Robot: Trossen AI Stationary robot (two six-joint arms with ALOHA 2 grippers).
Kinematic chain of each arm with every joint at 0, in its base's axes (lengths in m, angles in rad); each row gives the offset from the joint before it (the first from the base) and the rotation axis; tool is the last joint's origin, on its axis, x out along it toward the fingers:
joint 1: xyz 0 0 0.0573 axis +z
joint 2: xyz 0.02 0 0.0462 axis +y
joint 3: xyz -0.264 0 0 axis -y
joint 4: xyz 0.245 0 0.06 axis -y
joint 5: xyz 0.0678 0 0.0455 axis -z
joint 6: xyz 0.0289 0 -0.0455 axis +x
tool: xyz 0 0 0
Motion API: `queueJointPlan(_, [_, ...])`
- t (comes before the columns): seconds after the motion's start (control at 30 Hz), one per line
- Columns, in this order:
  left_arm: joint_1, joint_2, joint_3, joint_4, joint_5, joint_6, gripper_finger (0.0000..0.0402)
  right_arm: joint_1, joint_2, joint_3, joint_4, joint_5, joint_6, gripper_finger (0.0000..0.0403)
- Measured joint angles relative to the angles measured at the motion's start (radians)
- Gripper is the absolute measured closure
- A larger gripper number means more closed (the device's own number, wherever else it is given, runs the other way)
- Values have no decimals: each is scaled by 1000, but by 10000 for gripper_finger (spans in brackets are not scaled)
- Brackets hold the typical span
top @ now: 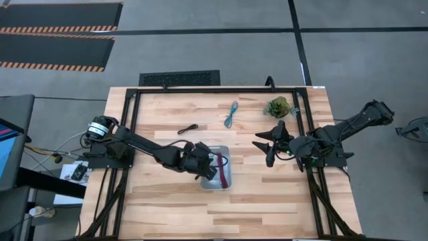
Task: Pick and place USB-C Cables
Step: Put the white charger cable into the gray bin
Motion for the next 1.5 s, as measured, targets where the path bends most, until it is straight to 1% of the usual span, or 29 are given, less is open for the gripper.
queueJointPlan(0.07, [2, 0, 14, 5, -3, 63, 369, 0, 0, 0, 0, 0, 0, 205])
queueJointPlan(0.1, [2, 0, 15, 13, -3, 120, 369, 0, 0, 0, 0, 0, 0, 205])
queueJointPlan(0.17, [2, 0, 15, 47, -2, 288, 369, 0, 0, 0, 0, 0, 0, 205])
queueJointPlan(0.27, [-4, 0, 15, 102, 11, 585, 369, 0, 0, 0, 0, 0, 0, 205])
queueJointPlan(0.33, [-12, 0, 15, 113, 51, 785, 369, 0, 0, 0, -1, 0, 0, 205])
queueJointPlan(0.4, [-20, 0, 15, 110, 81, 944, 369, 0, 0, 0, -1, 0, 0, 205])
queueJointPlan(0.5, [-23, 0, 15, 78, 141, 1152, 369, 0, 0, 0, -1, 0, 0, 205])
queueJointPlan(0.7, [-11, 0, 15, 65, 304, 1530, 361, 0, 0, 0, -2, 0, 0, 205])
queueJointPlan(0.77, [-10, 0, 15, 64, 324, 1610, 363, 0, 0, 0, -2, 0, 0, 205])
queueJointPlan(0.83, [-10, -1, 15, 58, 319, 1687, 370, 0, 0, 0, -2, 0, 0, 205])
queueJointPlan(1.03, [-3, -1, 15, -8, 315, 1897, 369, 0, 0, 0, -16, 0, 0, 205])
queueJointPlan(1.17, [18, -1, 15, -42, 328, 1972, 359, 0, 0, 0, -25, 0, 0, 205])
queueJointPlan(1.4, [63, -2, 15, -42, 384, 2081, 370, -2, 0, 0, -30, 0, 0, 205])
queueJointPlan(1.5, [78, -2, 15, -42, 411, 2087, 370, -8, 0, 0, -39, 0, 0, 205])
